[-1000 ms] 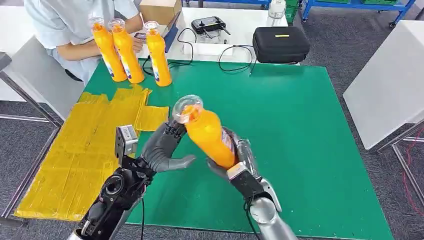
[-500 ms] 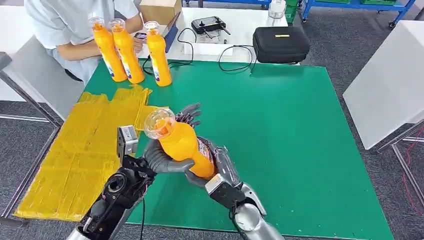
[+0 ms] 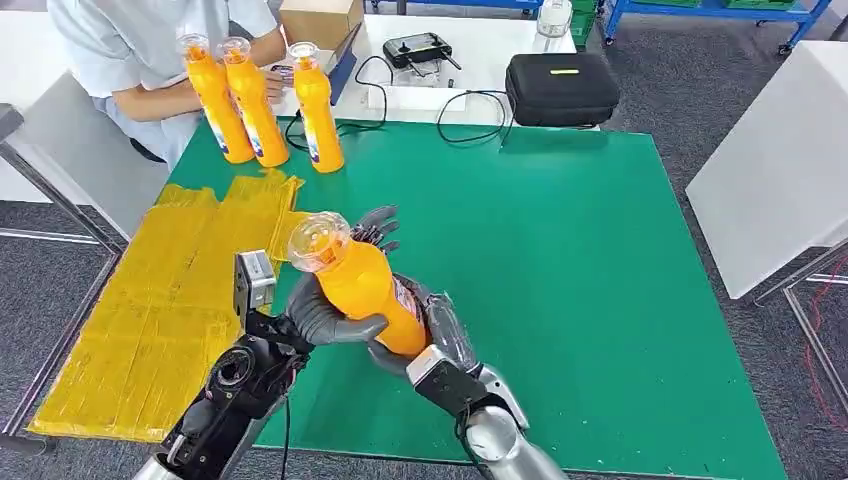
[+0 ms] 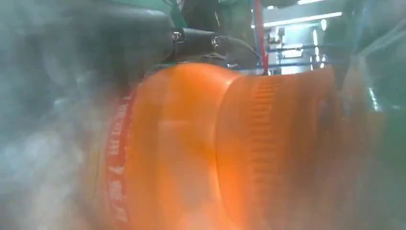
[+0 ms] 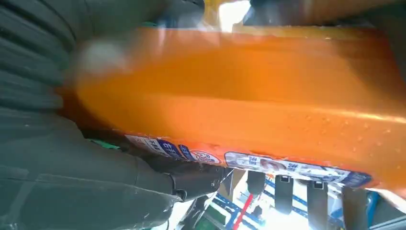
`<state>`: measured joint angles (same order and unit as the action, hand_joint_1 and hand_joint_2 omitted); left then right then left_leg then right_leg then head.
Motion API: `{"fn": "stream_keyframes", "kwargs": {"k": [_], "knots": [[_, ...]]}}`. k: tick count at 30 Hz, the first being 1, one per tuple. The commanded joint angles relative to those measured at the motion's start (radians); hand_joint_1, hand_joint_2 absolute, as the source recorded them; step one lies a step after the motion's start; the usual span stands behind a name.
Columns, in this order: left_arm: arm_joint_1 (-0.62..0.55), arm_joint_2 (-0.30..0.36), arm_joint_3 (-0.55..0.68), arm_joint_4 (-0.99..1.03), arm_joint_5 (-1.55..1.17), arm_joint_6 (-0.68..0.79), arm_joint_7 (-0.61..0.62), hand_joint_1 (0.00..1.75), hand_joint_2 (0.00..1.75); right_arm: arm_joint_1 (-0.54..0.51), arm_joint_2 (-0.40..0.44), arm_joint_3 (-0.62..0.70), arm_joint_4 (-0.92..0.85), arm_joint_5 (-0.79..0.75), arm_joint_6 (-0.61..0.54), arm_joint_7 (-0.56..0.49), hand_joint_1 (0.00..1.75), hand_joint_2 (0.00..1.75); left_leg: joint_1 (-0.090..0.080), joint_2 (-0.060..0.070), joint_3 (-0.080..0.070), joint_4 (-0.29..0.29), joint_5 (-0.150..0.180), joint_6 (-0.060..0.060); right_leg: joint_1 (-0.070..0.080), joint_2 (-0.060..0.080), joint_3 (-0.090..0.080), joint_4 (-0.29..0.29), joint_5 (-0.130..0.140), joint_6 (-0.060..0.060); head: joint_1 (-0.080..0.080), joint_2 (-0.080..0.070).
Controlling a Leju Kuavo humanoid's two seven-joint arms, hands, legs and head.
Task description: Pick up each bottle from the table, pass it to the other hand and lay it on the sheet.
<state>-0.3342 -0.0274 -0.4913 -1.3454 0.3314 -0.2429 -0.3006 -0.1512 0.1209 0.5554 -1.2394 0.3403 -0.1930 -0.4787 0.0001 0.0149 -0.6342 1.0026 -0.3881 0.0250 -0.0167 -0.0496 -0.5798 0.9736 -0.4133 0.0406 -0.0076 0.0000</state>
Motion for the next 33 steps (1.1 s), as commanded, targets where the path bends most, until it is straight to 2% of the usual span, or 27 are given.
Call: {"fn": "stream_keyframes", "kwargs": {"k": [1, 14, 17, 18, 19, 23, 26, 28, 29, 31, 33], "knots": [[-0.028, -0.033, 0.036, 0.078, 0.030, 0.099, 0.003, 1.75, 1.75, -0.034, -0.025, 0.092, 0.064, 0.005, -0.022, -0.002, 1.75, 1.75, 0.001, 0.000, 0.002, 0.000, -0.001, -0.001, 0.000, 0.003, 0.002, -0.001, -0.001, -0.001, 0.000, 0.000], [-0.012, -0.053, 0.094, 0.059, 0.084, 0.219, -0.024, 1.75, 1.75, -0.030, -0.033, 0.072, 0.057, 0.015, -0.079, 0.003, 1.75, 1.75, 0.001, -0.001, 0.003, 0.000, -0.002, -0.001, 0.001, 0.004, 0.004, -0.001, -0.001, -0.002, 0.000, 0.000], [0.014, -0.080, 0.148, 0.011, 0.066, 0.363, -0.087, 1.75, 1.75, -0.006, -0.039, 0.039, 0.011, 0.015, -0.131, 0.002, 1.75, 1.75, 0.001, -0.001, 0.003, 0.000, -0.002, -0.001, 0.001, 0.003, 0.004, -0.001, -0.001, -0.002, 0.000, 0.000], [0.025, -0.081, 0.163, -0.022, 0.042, 0.427, -0.121, 1.75, 1.75, 0.008, -0.042, 0.022, -0.021, 0.012, -0.150, -0.003, 1.08, 1.75, 0.001, -0.001, 0.001, 0.000, -0.001, -0.001, 0.001, 0.002, 0.002, -0.001, -0.001, -0.001, 0.000, 0.000], [0.032, -0.080, 0.175, -0.042, -0.016, 0.505, -0.156, 1.75, 1.75, 0.021, -0.044, 0.009, -0.049, 0.011, -0.164, -0.004, 0.00, 1.75, 0.001, -0.001, 0.001, 0.001, -0.001, -0.001, 0.001, 0.002, 0.002, 0.000, -0.001, -0.001, 0.000, 0.000], [0.050, -0.056, 0.225, -0.099, -0.201, 0.709, -0.226, 1.75, 1.75, 0.078, -0.070, -0.036, -0.181, -0.025, -0.141, 0.014, 0.00, 1.75, 0.002, -0.001, 0.002, 0.001, -0.002, -0.002, 0.001, 0.003, 0.003, 0.000, -0.002, -0.002, 0.000, 0.000], [0.053, -0.049, 0.234, -0.108, -0.198, 0.708, -0.226, 1.75, 1.75, 0.084, -0.075, -0.039, -0.197, -0.027, -0.137, 0.014, 0.00, 1.75, 0.002, 0.001, 0.003, 0.001, -0.002, -0.002, 0.002, 0.005, 0.002, 0.000, -0.002, -0.002, -0.001, 0.000], [0.058, -0.049, 0.236, -0.113, -0.257, 0.752, -0.245, 1.75, 1.75, 0.094, -0.075, -0.043, -0.214, -0.027, -0.138, 0.014, 0.00, 1.75, 0.002, -0.002, 0.003, 0.002, -0.004, -0.003, 0.002, 0.005, 0.004, 0.001, -0.003, -0.003, -0.001, 0.000], [0.066, -0.044, 0.251, -0.126, -0.391, 0.854, -0.272, 1.75, 1.75, 0.112, -0.080, -0.053, -0.253, -0.025, -0.140, 0.007, 0.00, 1.75, 0.003, -0.005, 0.003, 0.002, -0.003, -0.002, 0.003, 0.002, 0.005, 0.000, -0.004, -0.003, 0.000, 0.000], [0.072, -0.032, 0.268, -0.138, -0.511, 0.918, -0.268, 1.75, 1.75, 0.127, -0.084, -0.067, -0.294, -0.022, -0.146, 0.006, 0.00, 1.75, 0.002, -0.002, 0.000, 0.000, 0.000, -0.002, 0.002, 0.000, 0.001, 0.000, -0.002, -0.001, -0.001, 0.000], [0.076, -0.030, 0.278, -0.153, -0.519, 0.914, -0.261, 1.75, 1.75, 0.131, -0.089, -0.070, -0.313, -0.017, -0.143, 0.010, 0.00, 1.75, 0.003, 0.000, 0.000, 0.001, -0.001, -0.002, 0.003, 0.003, 0.001, 0.000, -0.001, -0.002, 0.000, 0.000]]}}
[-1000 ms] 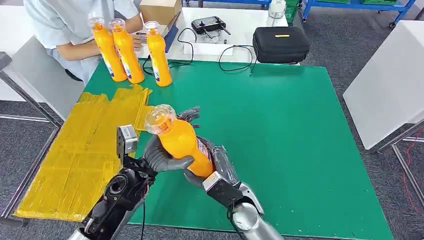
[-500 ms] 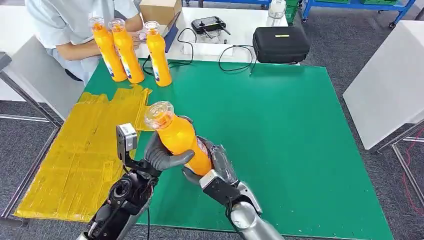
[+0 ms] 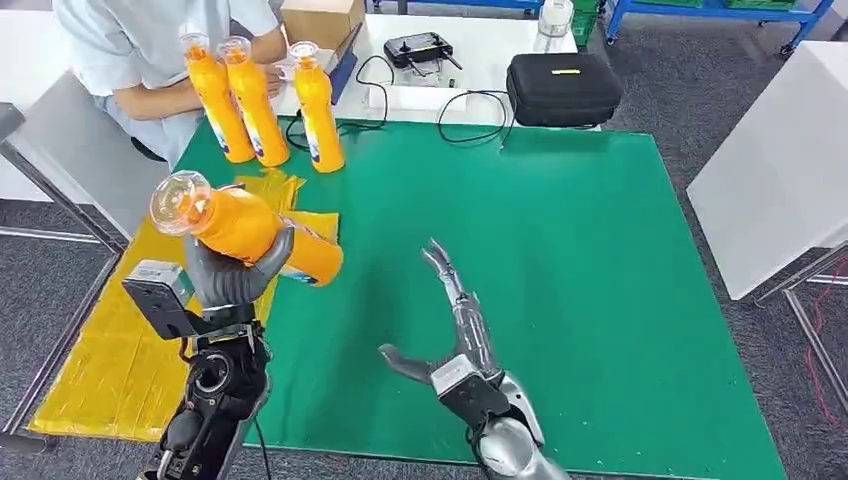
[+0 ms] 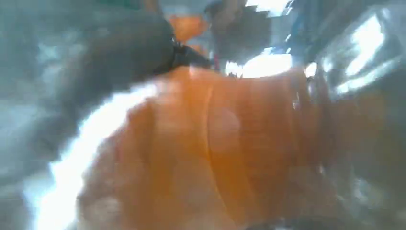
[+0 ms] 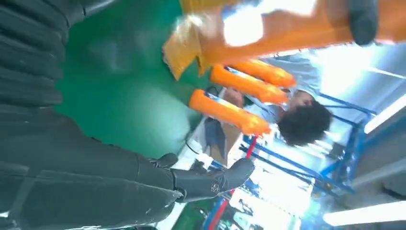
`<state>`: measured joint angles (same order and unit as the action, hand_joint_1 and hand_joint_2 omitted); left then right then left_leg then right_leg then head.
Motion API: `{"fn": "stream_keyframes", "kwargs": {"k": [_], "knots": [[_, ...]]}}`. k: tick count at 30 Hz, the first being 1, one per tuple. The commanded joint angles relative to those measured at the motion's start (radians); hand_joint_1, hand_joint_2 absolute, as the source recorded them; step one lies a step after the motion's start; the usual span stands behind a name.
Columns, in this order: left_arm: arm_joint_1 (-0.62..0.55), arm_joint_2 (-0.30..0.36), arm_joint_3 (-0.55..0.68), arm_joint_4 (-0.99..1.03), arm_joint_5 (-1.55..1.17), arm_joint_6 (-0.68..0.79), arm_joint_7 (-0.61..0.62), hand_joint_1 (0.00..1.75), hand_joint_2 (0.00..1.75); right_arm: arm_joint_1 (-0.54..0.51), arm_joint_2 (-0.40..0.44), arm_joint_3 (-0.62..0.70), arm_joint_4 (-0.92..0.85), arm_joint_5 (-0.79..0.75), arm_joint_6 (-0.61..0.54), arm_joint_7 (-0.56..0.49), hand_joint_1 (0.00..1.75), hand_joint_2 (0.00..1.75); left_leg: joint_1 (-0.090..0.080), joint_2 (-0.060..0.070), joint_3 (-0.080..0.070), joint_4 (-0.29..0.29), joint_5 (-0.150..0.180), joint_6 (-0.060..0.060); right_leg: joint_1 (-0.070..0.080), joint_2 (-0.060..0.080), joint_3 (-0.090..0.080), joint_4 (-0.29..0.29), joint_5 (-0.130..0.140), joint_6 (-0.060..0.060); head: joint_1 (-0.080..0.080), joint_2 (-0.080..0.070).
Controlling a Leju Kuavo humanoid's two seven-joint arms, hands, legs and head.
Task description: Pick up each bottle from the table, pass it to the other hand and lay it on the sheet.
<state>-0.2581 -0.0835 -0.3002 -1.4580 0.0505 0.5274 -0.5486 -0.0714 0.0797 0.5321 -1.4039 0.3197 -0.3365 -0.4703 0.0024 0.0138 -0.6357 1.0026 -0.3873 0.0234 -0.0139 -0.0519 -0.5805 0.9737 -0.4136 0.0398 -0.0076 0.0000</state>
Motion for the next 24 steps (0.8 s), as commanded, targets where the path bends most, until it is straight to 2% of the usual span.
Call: {"fn": "stream_keyframes", "kwargs": {"k": [1, 3, 10, 11, 13, 14, 15, 16, 18, 20, 24], "knots": [[0.000, 0.026, 0.086, -0.040, -0.238, 0.144, -0.013, 1.75, 1.75, 0.052, -0.048, -0.047, -0.149, 0.004, 0.001, 0.001, 0.00, 1.75, 0.000, 0.000, 0.002, 0.001, -0.002, -0.001, 0.000, 0.005, 0.002, 0.000, -0.002, -0.001, 0.000, 0.000], [0.000, 0.026, 0.086, -0.040, -0.238, 0.144, -0.013, 1.75, 1.75, 0.052, -0.048, -0.047, -0.149, 0.004, 0.001, 0.001, 0.00, 1.75, 0.000, -0.001, 0.001, 0.000, -0.001, -0.001, 0.000, 0.002, 0.001, -0.001, -0.001, -0.001, 0.000, 0.000], [-0.001, 0.020, 0.088, -0.033, -0.285, 0.164, -0.015, 1.75, 1.75, 0.050, -0.041, -0.052, -0.141, 0.005, 0.000, 0.001, 0.00, 1.75, 0.001, -0.001, 0.003, 0.001, -0.002, -0.001, 0.000, 0.004, 0.003, 0.000, -0.001, -0.002, 0.000, 0.000], [0.005, -0.023, 0.176, -0.037, -0.514, 0.171, -0.009, 1.75, 1.75, 0.050, -0.042, -0.059, -0.149, 0.006, 0.001, 0.001, 0.00, 1.75, 0.001, -0.001, 0.002, 0.000, -0.001, -0.001, 0.000, 0.004, 0.003, -0.001, -0.001, -0.002, 0.000, 0.000], [-0.002, -0.057, 0.269, -0.031, -0.847, 0.171, 0.029, 1.75, 1.75, 0.048, -0.041, -0.071, -0.156, 0.003, 0.011, 0.008, 0.00, 1.75, 0.001, 0.001, 0.003, 0.001, -0.002, -0.001, 0.001, 0.005, 0.003, -0.001, -0.001, -0.002, 0.000, 0.000], [-0.024, -0.019, 0.251, 0.024, -1.002, 0.171, 0.095, 1.75, 1.75, 0.049, -0.040, -0.080, -0.161, 0.001, 0.013, 0.011, 0.00, 1.75, 0.001, 0.001, 0.002, 0.001, -0.002, -0.001, 0.000, 0.005, 0.002, 0.000, -0.001, -0.001, 0.000, 0.000], [-0.050, 0.049, 0.182, 0.078, -1.097, 0.160, 0.192, 1.75, 1.75, 0.053, -0.038, -0.089, -0.168, 0.000, 0.019, 0.013, 0.00, 1.75, 0.000, 0.000, 0.001, 0.000, -0.001, -0.001, 0.000, 0.003, 0.001, 0.000, 0.000, -0.001, 0.000, 0.000], [-0.066, 0.072, 0.153, 0.102, -1.111, 0.164, 0.216, 1.75, 1.75, 0.055, -0.038, -0.094, -0.173, 0.000, 0.022, 0.014, 0.00, 1.75, 0.000, 0.000, 0.003, 0.000, -0.001, -0.001, 0.000, 0.004, 0.003, 0.000, -0.001, -0.001, 0.000, 0.000], [-0.130, 0.145, 0.071, 0.237, -1.323, 0.121, 0.351, 1.75, 1.75, 0.059, -0.035, -0.105, -0.187, -0.001, 0.040, 0.019, 0.00, 1.75, 0.000, -0.003, 0.002, -0.001, 0.001, -0.001, -0.001, 0.000, 0.002, -0.001, -0.001, -0.001, 0.000, 0.000], [-0.174, 0.153, 0.037, 0.336, -1.390, 0.066, 0.447, 1.75, 1.75, 0.064, -0.029, -0.114, -0.200, 0.003, 0.050, 0.023, 0.00, 1.75, 0.000, -0.003, 0.002, -0.001, 0.001, -0.001, -0.001, -0.001, 0.002, -0.001, -0.001, -0.001, 0.000, 0.000], [-0.240, 0.143, 0.005, 0.502, -1.385, -0.067, 0.526, 1.75, 1.75, 0.080, -0.015, -0.129, -0.226, 0.020, 0.065, 0.040, 0.00, 1.75, 0.000, -0.005, 0.002, -0.001, 0.002, -0.003, 0.000, -0.001, 0.001, -0.001, 0.000, -0.002, 0.000, 0.000]]}}
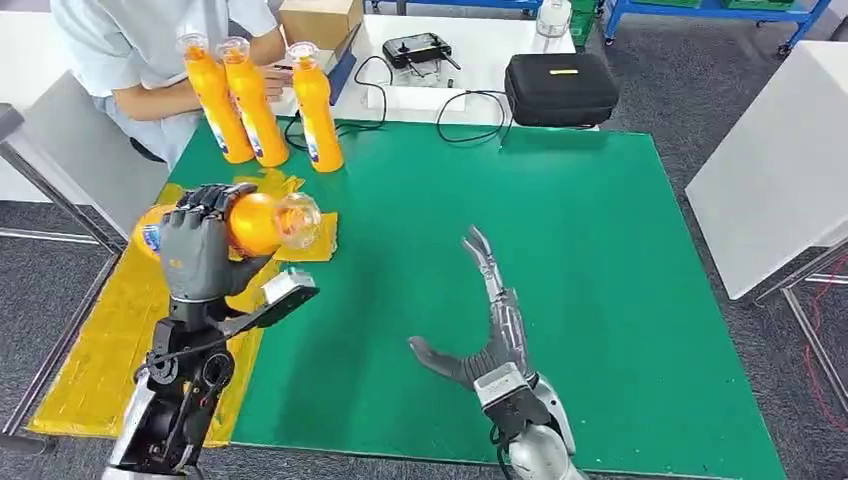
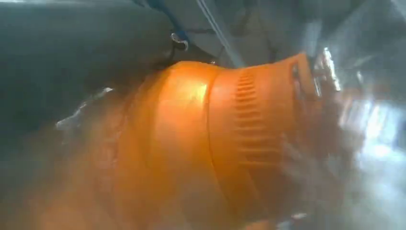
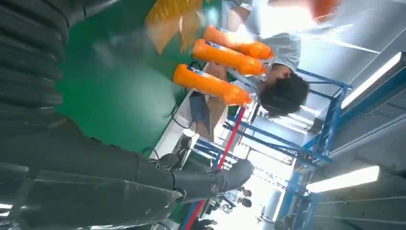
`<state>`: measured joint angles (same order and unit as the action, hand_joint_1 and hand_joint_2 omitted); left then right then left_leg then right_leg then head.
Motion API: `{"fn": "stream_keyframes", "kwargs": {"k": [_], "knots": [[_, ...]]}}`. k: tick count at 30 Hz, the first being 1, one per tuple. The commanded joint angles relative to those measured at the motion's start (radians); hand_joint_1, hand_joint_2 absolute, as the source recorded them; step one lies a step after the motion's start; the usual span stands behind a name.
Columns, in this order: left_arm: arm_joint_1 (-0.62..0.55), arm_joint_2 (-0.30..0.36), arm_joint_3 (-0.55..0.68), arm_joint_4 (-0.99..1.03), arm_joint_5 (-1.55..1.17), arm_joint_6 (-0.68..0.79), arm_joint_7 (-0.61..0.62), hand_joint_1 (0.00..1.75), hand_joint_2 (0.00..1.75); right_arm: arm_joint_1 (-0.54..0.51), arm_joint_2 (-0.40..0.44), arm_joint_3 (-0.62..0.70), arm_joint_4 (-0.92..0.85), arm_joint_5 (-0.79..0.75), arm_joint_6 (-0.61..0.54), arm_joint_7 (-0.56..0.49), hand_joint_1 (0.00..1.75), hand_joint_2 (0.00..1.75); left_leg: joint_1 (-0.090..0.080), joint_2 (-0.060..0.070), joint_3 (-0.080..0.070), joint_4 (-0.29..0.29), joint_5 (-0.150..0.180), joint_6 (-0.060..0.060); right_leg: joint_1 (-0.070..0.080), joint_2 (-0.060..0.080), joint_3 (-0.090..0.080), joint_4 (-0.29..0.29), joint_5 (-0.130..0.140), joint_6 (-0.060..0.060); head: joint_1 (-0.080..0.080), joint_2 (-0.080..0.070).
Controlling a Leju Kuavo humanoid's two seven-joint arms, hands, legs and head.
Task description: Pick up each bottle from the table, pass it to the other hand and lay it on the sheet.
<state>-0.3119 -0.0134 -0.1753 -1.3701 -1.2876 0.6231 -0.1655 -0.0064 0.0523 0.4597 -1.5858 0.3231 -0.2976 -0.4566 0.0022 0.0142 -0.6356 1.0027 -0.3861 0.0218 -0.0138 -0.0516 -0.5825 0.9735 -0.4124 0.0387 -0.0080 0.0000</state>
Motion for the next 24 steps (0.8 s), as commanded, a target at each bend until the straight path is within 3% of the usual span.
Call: {"fn": "stream_keyframes", "kwargs": {"k": [1, 12, 24], "knots": [[-0.193, 0.076, -0.125, 0.440, -0.049, -0.169, 0.150, 1.75, 1.75, 0.015, 0.014, -0.059, -0.045, 0.018, 0.028, 0.028, 0.00, 1.75, 0.000, -0.004, 0.002, -0.001, 0.001, -0.001, 0.000, -0.001, 0.002, 0.000, 0.000, -0.002, 0.000, 0.000], [-0.263, 0.082, -0.113, 0.631, -0.031, -0.208, 0.195, 1.75, 1.75, 0.009, 0.027, -0.061, -0.022, 0.007, 0.044, 0.028, 0.00, 1.75, 0.002, -0.002, 0.003, 0.000, -0.001, -0.002, 0.001, 0.003, 0.004, 0.000, 0.000, -0.003, 0.000, 0.000], [-0.290, 0.073, -0.109, 0.815, 0.005, -0.244, 0.145, 1.75, 1.75, -0.014, 0.031, -0.039, 0.020, -0.009, 0.064, 0.033, 0.00, 1.75, 0.002, 0.000, 0.003, 0.000, -0.001, -0.002, 0.001, 0.006, 0.004, -0.001, 0.000, -0.003, 0.000, 0.000]]}}
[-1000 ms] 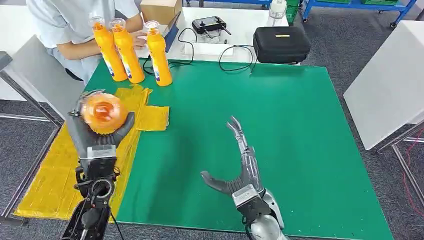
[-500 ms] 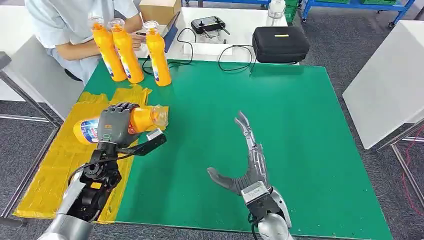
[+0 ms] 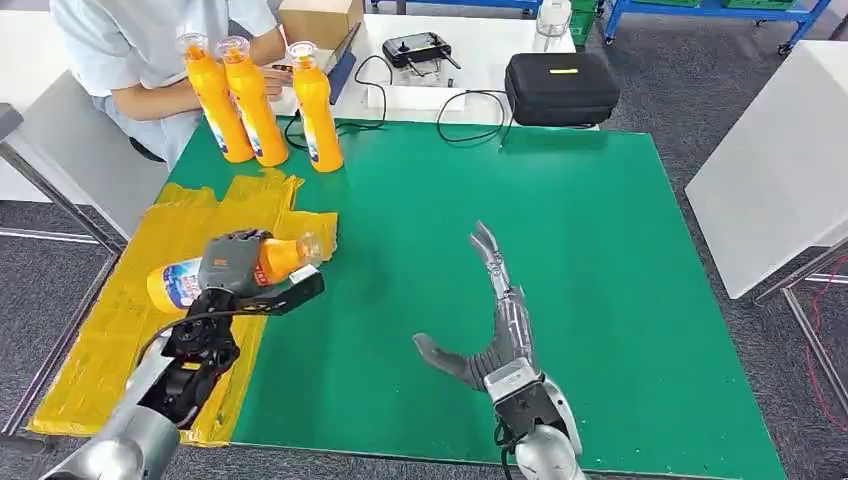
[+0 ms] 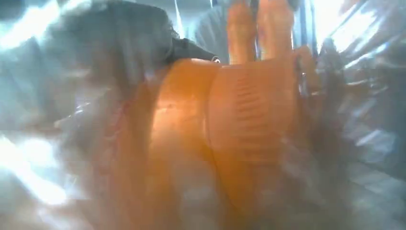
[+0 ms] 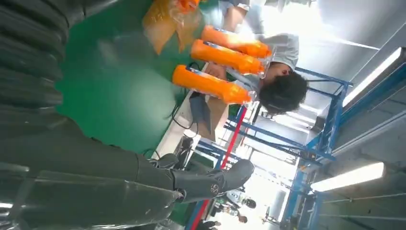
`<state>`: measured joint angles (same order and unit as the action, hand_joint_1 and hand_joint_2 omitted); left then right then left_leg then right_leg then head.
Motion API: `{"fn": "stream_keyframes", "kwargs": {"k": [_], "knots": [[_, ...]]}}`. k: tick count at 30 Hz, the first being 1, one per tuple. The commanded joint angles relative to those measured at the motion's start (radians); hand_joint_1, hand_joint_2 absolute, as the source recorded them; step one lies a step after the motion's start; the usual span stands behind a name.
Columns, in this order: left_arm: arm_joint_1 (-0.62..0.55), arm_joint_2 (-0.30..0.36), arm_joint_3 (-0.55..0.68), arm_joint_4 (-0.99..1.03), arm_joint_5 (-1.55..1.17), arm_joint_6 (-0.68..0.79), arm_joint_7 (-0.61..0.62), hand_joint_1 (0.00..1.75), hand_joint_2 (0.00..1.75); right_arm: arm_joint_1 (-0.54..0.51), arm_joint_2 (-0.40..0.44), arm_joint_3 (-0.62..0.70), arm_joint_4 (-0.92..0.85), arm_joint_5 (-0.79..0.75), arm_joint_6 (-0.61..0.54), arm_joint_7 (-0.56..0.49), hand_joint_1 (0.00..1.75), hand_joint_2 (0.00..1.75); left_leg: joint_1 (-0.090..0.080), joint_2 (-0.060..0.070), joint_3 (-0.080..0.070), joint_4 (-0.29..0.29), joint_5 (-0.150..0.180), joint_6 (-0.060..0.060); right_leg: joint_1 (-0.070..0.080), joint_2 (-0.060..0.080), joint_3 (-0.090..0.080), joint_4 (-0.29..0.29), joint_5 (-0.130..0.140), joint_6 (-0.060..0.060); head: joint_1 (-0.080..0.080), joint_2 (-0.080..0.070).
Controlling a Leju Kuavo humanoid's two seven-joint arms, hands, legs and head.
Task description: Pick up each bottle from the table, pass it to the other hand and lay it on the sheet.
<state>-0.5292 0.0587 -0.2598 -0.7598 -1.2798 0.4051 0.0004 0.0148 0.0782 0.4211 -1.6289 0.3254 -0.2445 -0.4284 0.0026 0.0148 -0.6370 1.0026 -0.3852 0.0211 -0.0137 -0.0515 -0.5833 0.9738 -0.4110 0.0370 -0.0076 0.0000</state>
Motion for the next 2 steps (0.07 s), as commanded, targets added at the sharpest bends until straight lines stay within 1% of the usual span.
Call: {"fn": "stream_keyframes", "kwargs": {"k": [1, 2], "knots": [[-0.072, 0.001, -0.025, 0.204, -0.003, -0.026, -0.020, 1.75, 1.75, -0.035, 0.005, 0.000, 0.064, -0.011, 0.011, 0.005, 0.00, 1.75, 0.001, 0.000, 0.002, 0.000, -0.001, -0.001, 0.000, 0.003, 0.002, -0.001, -0.001, -0.001, 0.000, 0.000], [-0.072, 0.001, -0.025, 0.204, -0.003, -0.026, -0.020, 1.75, 1.75, -0.035, 0.005, 0.000, 0.064, -0.011, 0.011, 0.005, 0.00, 1.75, 0.001, 0.000, 0.002, 0.000, -0.001, -0.001, 0.001, 0.003, 0.002, -0.001, -0.001, -0.001, 0.000, 0.000]]}}
